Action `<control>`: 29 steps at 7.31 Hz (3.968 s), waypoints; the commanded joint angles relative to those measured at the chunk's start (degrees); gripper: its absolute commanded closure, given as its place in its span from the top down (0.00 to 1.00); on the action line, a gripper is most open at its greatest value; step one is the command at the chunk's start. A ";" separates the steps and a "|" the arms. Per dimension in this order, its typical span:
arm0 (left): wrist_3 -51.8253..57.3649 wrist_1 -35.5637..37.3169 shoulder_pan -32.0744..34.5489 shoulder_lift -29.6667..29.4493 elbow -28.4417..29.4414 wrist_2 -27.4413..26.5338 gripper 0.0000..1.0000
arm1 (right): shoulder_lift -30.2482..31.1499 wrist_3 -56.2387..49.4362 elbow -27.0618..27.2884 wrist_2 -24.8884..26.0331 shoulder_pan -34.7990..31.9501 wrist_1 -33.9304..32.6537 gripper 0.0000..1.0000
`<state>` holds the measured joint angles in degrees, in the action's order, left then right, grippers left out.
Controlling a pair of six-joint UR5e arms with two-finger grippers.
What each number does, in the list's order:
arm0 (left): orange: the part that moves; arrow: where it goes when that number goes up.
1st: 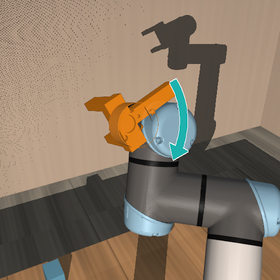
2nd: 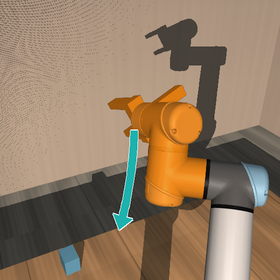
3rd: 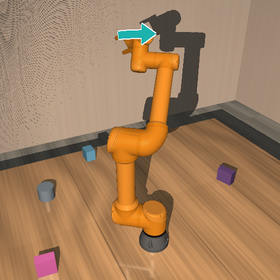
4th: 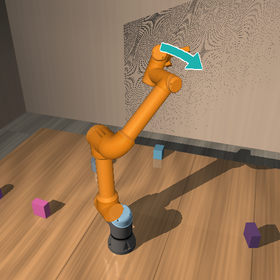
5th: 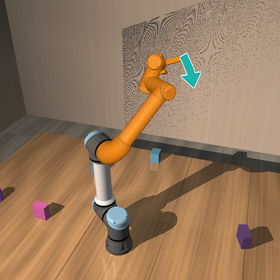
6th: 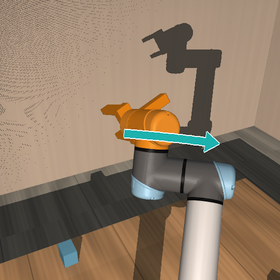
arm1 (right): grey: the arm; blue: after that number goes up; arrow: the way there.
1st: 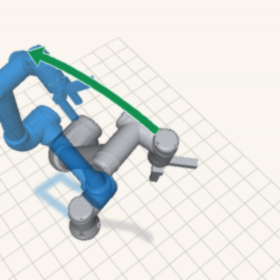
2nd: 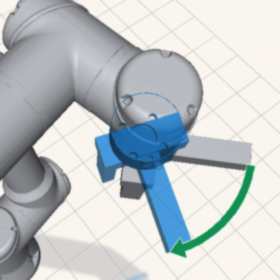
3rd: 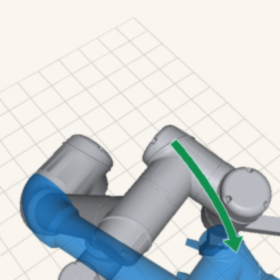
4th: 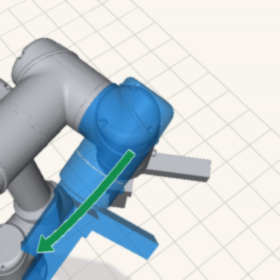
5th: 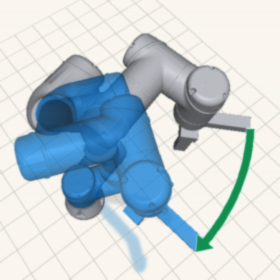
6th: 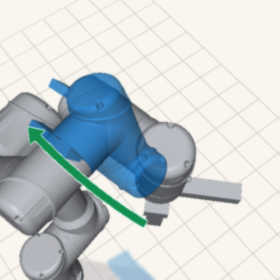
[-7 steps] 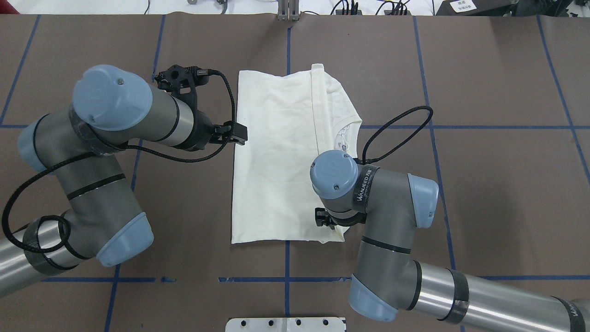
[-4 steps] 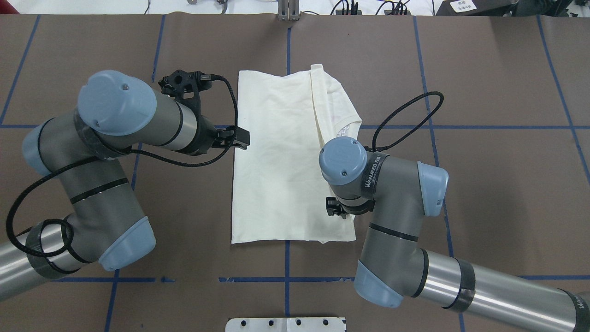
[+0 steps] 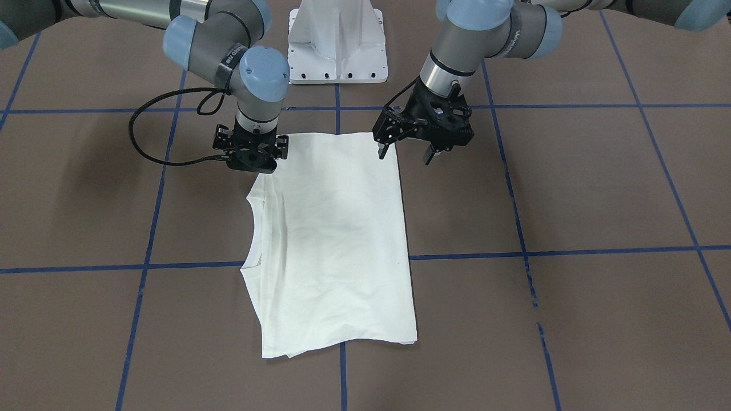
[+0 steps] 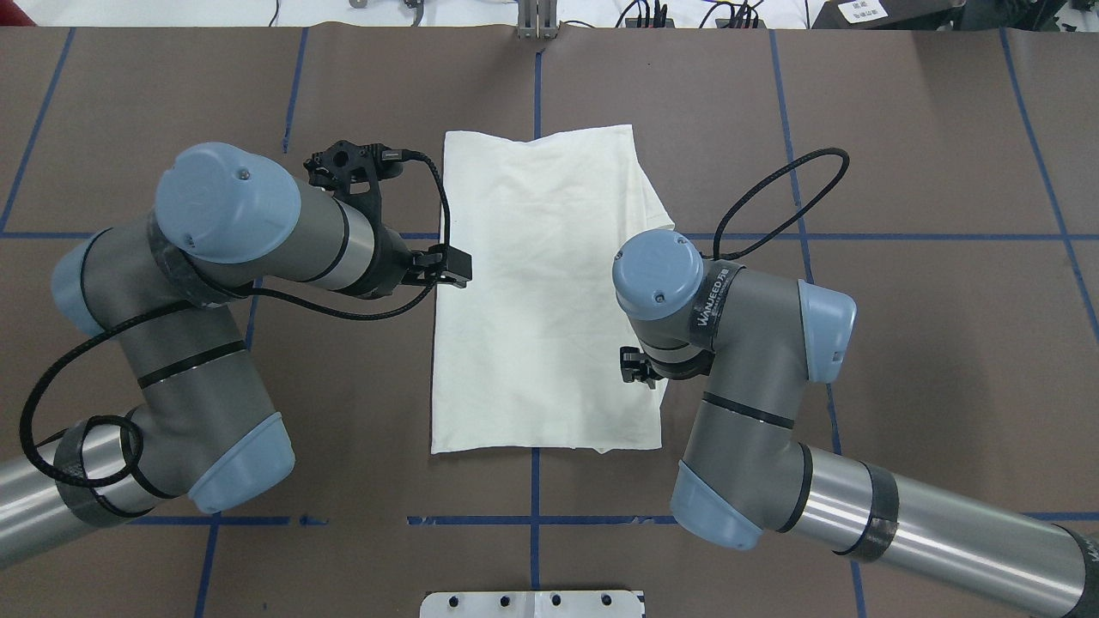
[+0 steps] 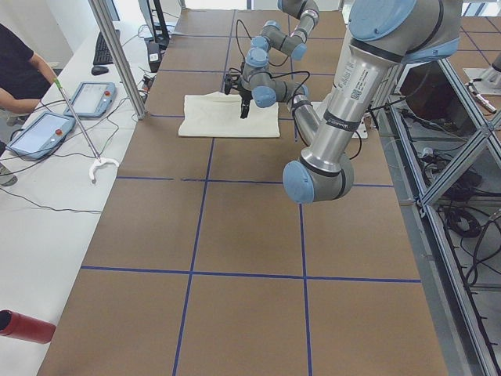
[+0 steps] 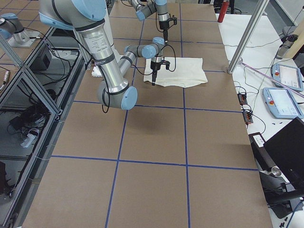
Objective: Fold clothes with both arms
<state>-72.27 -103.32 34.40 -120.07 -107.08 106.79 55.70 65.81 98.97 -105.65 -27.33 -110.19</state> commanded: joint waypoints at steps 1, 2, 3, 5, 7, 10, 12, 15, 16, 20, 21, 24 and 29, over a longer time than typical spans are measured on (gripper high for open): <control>0.19 -0.21 -0.04 0.01 0.12 0.00 1.00 | -1.20 -3.30 0.00 0.09 -2.10 0.42 1.00; 0.28 -0.30 -0.04 0.01 0.38 0.00 1.00 | -2.51 -4.62 -1.05 0.09 -3.42 0.50 1.00; 0.28 -0.91 -0.04 0.01 0.64 0.00 1.00 | -3.22 -5.59 -1.40 0.09 -4.47 0.59 1.00; -1.99 -3.28 -0.56 0.71 2.57 0.26 1.00 | -2.36 -5.17 2.87 0.00 -4.83 5.91 1.00; -15.55 -7.14 -6.16 4.48 2.49 -0.09 1.00 | 2.20 -4.64 12.17 -0.26 -4.92 6.48 1.00; -26.85 -4.01 -15.39 4.76 2.49 -7.28 0.97 | 3.89 -3.15 17.92 -4.12 -5.10 6.57 1.00; -28.10 1.09 -16.56 3.97 2.49 -8.34 0.84 | 3.72 -1.03 18.19 -4.48 -5.01 6.66 1.00; -28.11 1.19 -16.56 3.97 2.58 -8.61 0.65 | 3.63 -1.03 18.28 -4.57 -5.10 6.66 1.00; -28.02 1.28 -16.47 4.23 2.66 -8.70 0.63 | 3.63 -1.03 18.28 -4.66 -5.19 6.66 1.00; -28.02 1.37 -16.65 4.41 2.84 -8.70 0.57 | 3.72 -1.03 18.37 -4.66 -5.27 6.66 1.00; -28.02 1.37 -16.74 4.41 3.01 -8.70 0.56 | 3.72 -1.03 18.28 -4.66 -5.27 6.66 1.00; -28.02 1.37 -17.00 4.41 3.10 -8.70 0.52 | 3.72 -1.03 18.37 -4.74 -5.36 6.57 1.00; -27.50 1.28 -19.10 4.41 3.19 -11.32 0.02 | 3.72 -1.03 18.37 -5.18 -5.71 6.66 1.00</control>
<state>-100.16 -102.03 16.45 -115.66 -103.89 96.81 59.41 64.78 117.33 -110.77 -32.97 -103.54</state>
